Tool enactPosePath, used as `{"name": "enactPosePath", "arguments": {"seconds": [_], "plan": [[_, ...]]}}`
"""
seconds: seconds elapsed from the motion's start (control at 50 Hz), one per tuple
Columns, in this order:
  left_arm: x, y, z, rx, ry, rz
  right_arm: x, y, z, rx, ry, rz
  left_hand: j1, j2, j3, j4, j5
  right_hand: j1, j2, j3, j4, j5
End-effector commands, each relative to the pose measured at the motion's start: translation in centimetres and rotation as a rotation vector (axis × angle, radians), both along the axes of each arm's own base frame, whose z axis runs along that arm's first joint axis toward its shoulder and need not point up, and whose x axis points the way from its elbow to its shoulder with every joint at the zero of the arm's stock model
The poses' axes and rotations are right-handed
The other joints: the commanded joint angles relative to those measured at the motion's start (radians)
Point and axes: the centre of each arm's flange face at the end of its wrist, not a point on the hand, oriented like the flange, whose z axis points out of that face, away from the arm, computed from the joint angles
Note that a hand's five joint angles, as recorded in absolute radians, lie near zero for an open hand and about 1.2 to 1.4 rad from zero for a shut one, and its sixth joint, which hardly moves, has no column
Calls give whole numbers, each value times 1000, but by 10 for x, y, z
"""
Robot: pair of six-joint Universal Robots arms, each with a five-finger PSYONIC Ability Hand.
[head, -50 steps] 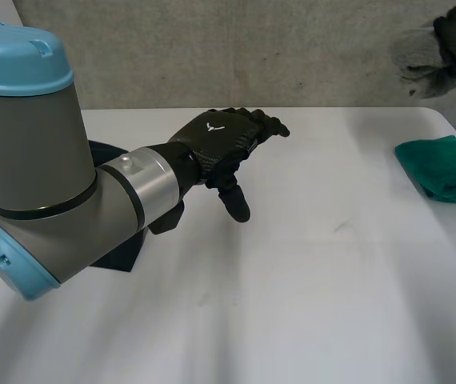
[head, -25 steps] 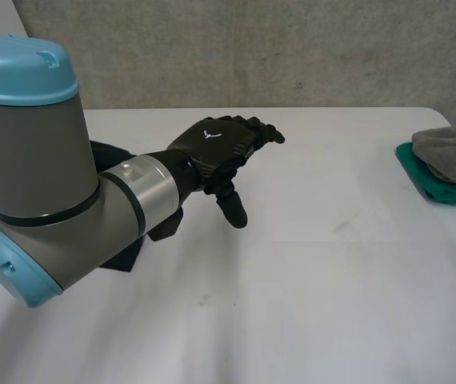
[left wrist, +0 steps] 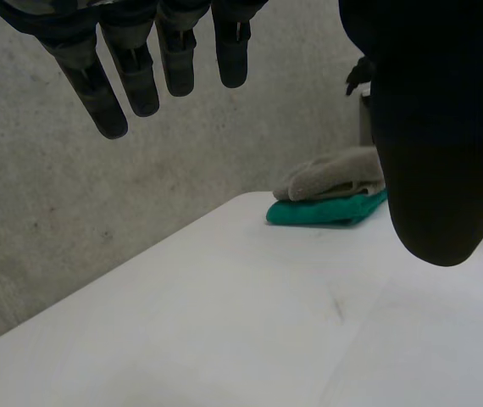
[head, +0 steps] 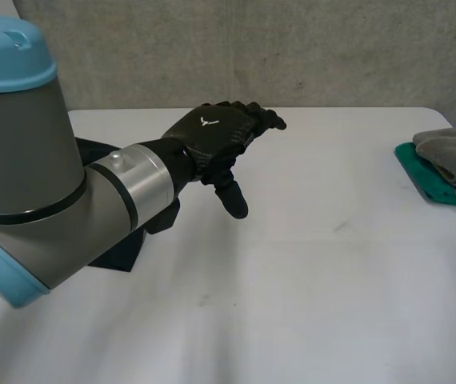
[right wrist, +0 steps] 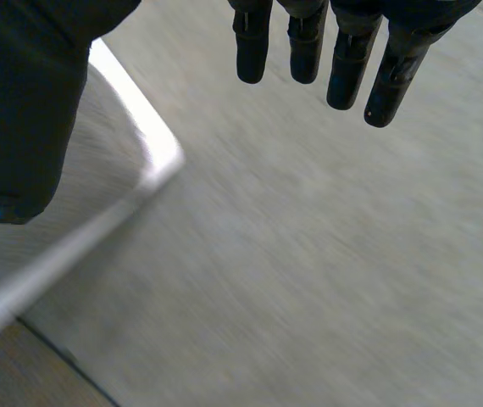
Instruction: Fold the laundry.
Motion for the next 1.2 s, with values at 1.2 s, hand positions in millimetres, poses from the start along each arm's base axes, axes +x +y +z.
{"name": "enactPosePath", "arguments": {"seconds": [1.2], "plan": [[167,-224,-167,-256,-443,418,286,233,-83,349,-384,465,1183,1175,1166,1175,1173,-28,-48,-42,-62,-64]]}}
